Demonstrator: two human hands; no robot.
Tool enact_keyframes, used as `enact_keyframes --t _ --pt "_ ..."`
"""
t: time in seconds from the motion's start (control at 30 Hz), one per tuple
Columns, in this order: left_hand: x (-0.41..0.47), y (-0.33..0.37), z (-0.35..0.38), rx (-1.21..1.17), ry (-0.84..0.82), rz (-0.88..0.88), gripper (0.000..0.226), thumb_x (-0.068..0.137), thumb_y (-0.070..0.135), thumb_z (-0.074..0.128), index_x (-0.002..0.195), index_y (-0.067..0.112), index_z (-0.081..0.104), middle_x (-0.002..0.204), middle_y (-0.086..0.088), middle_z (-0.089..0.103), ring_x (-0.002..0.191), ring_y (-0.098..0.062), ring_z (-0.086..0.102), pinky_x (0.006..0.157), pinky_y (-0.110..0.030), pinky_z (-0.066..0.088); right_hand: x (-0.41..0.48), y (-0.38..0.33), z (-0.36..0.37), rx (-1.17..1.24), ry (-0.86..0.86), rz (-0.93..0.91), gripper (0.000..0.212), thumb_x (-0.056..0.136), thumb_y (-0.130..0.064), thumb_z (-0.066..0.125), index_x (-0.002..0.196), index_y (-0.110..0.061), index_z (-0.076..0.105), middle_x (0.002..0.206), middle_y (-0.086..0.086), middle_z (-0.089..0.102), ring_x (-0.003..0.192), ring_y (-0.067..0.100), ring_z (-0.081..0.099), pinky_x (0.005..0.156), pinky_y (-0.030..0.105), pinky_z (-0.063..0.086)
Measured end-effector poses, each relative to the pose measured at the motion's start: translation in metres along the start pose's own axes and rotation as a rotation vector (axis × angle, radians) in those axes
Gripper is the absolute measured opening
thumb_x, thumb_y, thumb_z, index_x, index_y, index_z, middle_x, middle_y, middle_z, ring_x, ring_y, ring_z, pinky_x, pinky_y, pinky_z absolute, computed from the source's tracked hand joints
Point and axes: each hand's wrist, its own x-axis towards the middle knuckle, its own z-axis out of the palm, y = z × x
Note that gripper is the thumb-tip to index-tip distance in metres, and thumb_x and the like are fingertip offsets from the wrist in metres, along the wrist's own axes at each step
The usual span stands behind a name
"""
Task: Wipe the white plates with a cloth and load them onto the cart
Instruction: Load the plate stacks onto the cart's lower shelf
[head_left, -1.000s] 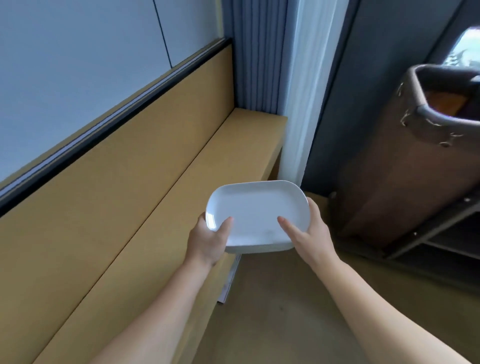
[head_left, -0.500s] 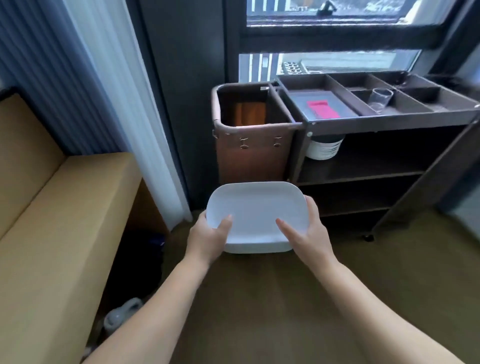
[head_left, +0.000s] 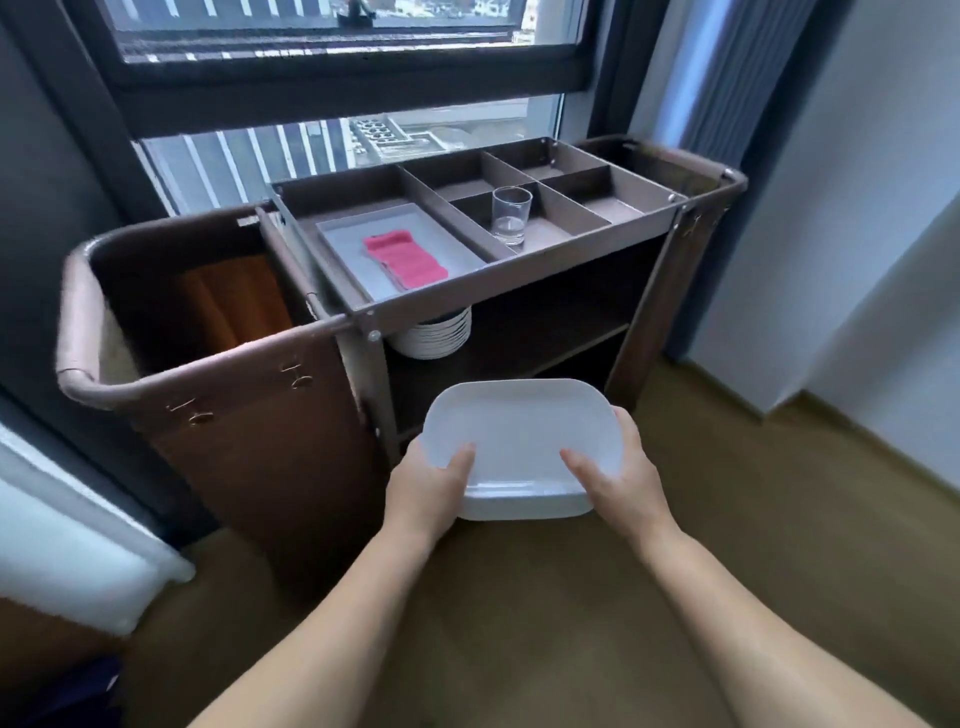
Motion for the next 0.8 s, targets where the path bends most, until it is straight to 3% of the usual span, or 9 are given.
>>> enact_keyframes --t 0.13,0.27,0.43,0.53,0.8 --pt "0.056 0.024 0.044 0.026 -0.061 -0.008 0.061 0.074 0.063 0.042 0.119 0.025 0.058 0.106 0.008 0.063 0.096 -0.015 0.058 0.081 -0.033 0.044 0.06 0.023 -0.019 0.018 0.04 0.04 0.058 0.073 -0.054 0.067 0.124 -0.045 0.041 0.108 -0.024 0.06 0.103 0.004 0.058 0.082 0.028 0.048" --pt "0.107 0.044 0.093 0.063 -0.014 -0.064 0.044 0.089 0.048 0.049 0.122 0.021 0.056 0.101 0.009 0.056 0.094 -0.016 0.054 0.076 -0.03 0.037 0.128 0.052 -0.035 0.036 0.028 0.059 0.06 0.073 -0.054 0.068 0.125 -0.044 0.04 0.109 -0.026 0.06 0.104 0.002 0.058 0.081 0.028 0.047" --pt "0.187 0.053 0.165 0.028 0.064 -0.194 0.042 0.086 0.048 0.054 0.116 0.019 0.058 0.099 0.005 0.064 0.092 -0.018 0.06 0.077 -0.031 0.048 0.236 0.105 -0.05 0.061 -0.057 0.012 0.066 0.075 -0.051 0.071 0.131 -0.041 0.037 0.113 -0.025 0.057 0.104 -0.003 0.055 0.077 0.018 0.044" --pt "0.238 0.051 0.2 -0.007 0.149 -0.265 0.038 0.084 0.048 0.058 0.11 0.02 0.061 0.096 0.004 0.065 0.093 -0.021 0.062 0.082 -0.03 0.049 0.301 0.135 -0.048 0.086 -0.078 0.004 0.061 0.082 -0.037 0.075 0.131 -0.038 0.039 0.112 -0.023 0.058 0.104 -0.003 0.055 0.078 0.019 0.043" --pt "0.339 0.045 0.251 -0.063 0.313 -0.256 0.045 0.085 0.048 0.059 0.115 0.015 0.061 0.104 -0.003 0.067 0.102 -0.027 0.062 0.085 -0.031 0.047 0.416 0.181 -0.016 0.13 -0.024 0.034 0.07 0.083 -0.033 0.073 0.141 -0.03 0.034 0.101 -0.017 0.058 0.098 0.015 0.057 0.083 0.028 0.042"
